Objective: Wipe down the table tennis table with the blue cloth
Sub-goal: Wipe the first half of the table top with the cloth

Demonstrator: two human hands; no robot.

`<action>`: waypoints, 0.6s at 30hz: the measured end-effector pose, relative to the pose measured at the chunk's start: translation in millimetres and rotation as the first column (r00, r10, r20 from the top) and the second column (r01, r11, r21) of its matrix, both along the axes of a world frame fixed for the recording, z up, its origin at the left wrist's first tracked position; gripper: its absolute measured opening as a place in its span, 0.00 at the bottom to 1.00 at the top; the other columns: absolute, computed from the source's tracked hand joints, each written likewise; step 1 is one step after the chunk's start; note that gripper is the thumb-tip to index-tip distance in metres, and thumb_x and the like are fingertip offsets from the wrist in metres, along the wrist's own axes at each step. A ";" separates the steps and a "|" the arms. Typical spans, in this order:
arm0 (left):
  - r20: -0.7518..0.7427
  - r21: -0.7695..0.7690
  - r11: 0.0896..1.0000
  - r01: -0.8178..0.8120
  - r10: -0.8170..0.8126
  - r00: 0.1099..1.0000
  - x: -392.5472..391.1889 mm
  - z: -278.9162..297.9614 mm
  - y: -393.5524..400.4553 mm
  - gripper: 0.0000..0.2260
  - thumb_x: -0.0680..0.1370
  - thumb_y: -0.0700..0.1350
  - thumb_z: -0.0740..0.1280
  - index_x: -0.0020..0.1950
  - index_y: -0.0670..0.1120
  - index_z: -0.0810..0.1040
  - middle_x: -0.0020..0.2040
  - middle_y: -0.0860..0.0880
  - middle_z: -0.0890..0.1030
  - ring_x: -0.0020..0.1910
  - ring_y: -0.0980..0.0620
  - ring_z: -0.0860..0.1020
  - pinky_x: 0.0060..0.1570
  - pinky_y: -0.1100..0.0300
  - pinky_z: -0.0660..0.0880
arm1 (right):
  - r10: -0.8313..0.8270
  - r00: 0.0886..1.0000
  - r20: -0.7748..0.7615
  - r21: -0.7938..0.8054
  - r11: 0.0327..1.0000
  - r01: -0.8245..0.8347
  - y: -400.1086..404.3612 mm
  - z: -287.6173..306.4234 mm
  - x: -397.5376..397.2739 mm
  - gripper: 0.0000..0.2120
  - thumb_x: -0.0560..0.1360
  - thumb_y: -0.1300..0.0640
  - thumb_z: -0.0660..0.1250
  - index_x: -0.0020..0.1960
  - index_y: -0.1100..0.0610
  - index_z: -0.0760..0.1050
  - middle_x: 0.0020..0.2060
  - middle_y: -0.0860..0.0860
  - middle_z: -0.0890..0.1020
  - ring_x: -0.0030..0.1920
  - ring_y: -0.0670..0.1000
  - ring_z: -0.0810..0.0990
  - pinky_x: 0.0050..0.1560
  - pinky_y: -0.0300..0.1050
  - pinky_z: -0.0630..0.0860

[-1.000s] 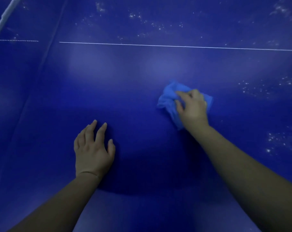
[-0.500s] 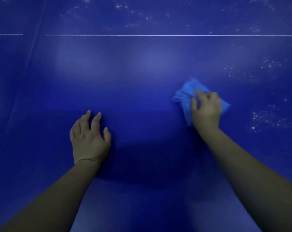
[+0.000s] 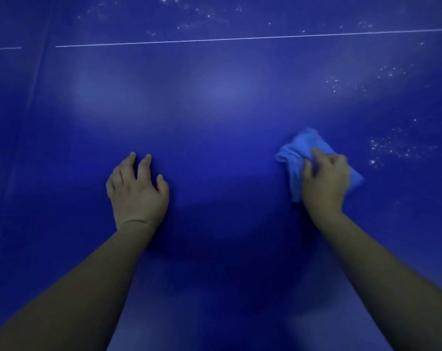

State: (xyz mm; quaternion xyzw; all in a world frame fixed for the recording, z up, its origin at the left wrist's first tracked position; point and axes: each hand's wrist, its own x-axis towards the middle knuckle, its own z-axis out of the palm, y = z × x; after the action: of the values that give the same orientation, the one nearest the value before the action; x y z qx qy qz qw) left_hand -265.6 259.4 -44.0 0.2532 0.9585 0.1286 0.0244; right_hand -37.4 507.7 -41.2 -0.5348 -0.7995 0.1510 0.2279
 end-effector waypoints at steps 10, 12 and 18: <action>-0.054 0.002 0.995 0.101 -0.101 0.993 26.1 13.2 -3.2 0.21 0.79 0.45 0.64 0.71 0.41 0.71 0.73 0.40 0.66 0.70 0.39 0.65 0.69 0.38 0.61 | 0.269 0.962 0.052 0.061 0.960 -0.272 -49.7 2.7 37.3 0.14 0.72 0.63 0.70 0.58 0.60 0.81 0.43 0.62 0.77 0.43 0.63 0.77 0.43 0.56 0.74; -0.058 0.082 0.979 0.189 -0.185 0.981 62.1 13.1 -14.2 0.20 0.77 0.43 0.67 0.69 0.41 0.73 0.72 0.40 0.69 0.68 0.38 0.68 0.66 0.37 0.65 | -0.038 0.999 0.012 0.007 0.999 0.038 -28.9 3.2 64.0 0.15 0.75 0.61 0.68 0.61 0.59 0.78 0.48 0.62 0.76 0.47 0.63 0.75 0.49 0.57 0.73; 0.052 0.032 0.960 0.280 -0.281 0.958 147.5 3.4 -38.7 0.23 0.76 0.51 0.60 0.70 0.45 0.72 0.73 0.43 0.68 0.73 0.42 0.64 0.73 0.40 0.57 | -0.086 0.996 0.030 0.020 0.996 0.085 -99.4 -1.2 80.5 0.15 0.71 0.63 0.70 0.58 0.59 0.80 0.43 0.61 0.76 0.42 0.63 0.76 0.42 0.55 0.74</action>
State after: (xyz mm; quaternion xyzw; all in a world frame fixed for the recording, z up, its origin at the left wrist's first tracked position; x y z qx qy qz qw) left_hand -118.1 220.7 -40.6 0.3830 0.9103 0.1426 0.0663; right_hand 43.1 408.3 -42.4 -0.5685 -0.7808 0.1251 0.2267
